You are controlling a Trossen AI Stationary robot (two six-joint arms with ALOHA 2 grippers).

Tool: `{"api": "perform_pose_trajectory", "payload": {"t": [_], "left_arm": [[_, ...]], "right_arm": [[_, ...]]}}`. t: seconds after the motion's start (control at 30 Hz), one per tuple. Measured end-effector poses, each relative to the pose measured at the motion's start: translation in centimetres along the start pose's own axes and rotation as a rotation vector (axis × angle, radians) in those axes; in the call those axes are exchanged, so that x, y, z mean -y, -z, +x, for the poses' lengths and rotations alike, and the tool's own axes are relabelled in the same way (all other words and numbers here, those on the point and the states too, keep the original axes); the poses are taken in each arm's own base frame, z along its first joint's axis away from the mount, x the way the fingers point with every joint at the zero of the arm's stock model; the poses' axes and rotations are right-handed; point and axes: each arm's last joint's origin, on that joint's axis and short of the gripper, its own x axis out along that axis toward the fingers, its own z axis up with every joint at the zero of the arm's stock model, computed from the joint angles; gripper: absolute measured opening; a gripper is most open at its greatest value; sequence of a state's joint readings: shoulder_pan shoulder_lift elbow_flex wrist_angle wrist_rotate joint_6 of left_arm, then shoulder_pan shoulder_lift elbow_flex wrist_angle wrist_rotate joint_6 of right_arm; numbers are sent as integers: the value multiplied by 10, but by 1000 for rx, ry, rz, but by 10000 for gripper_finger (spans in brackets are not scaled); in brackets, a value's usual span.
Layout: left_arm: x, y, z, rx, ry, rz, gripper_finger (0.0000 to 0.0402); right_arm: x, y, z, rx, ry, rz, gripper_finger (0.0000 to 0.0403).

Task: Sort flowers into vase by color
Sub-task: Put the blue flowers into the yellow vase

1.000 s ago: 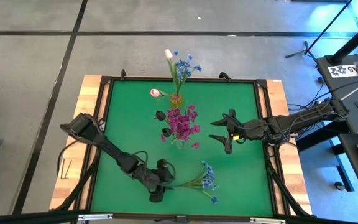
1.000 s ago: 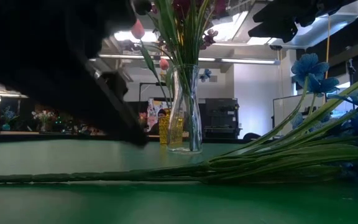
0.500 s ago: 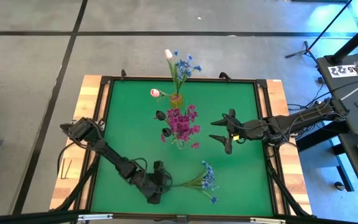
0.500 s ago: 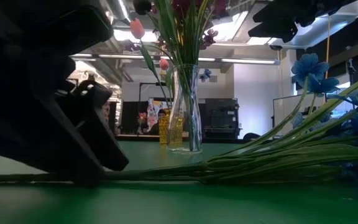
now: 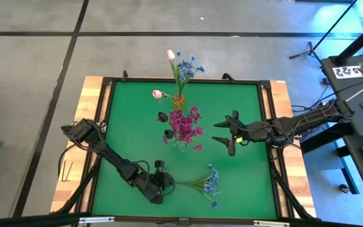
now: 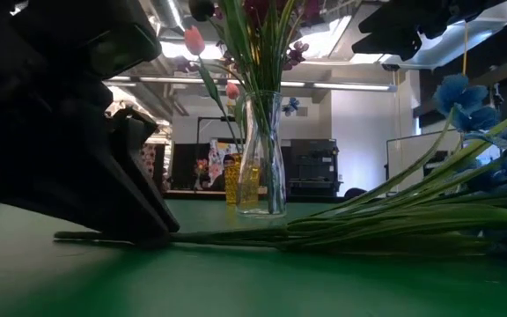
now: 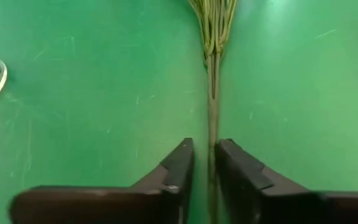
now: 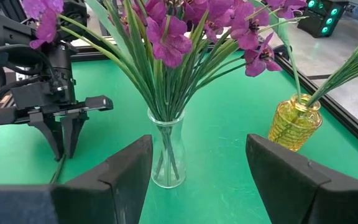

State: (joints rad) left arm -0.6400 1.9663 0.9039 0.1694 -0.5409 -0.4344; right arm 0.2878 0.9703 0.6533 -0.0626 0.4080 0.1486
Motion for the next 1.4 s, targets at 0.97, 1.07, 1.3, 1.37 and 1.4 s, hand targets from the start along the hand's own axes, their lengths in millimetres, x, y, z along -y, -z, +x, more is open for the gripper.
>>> {"api": "perform_pose_trajectory", "payload": {"t": [0.97,1.07,1.3,1.37,1.4], "left_arm": [[-22,-82,-125,338,129,-90,1],[-21,-83,-125,343,137,-90,1],[-13,-70,-94,260,148,-41,0],[-10,-64,-80,220,175,-25,0],[-9,-61,-72,202,190,-21,0]], "right_arm": [[0,0,0,0,-1,-27,257],[0,0,0,0,-1,-28,257],[0,0,0,0,-1,-27,257],[0,0,0,1,-1,-27,257],[0,0,0,0,-1,-27,257]]}}
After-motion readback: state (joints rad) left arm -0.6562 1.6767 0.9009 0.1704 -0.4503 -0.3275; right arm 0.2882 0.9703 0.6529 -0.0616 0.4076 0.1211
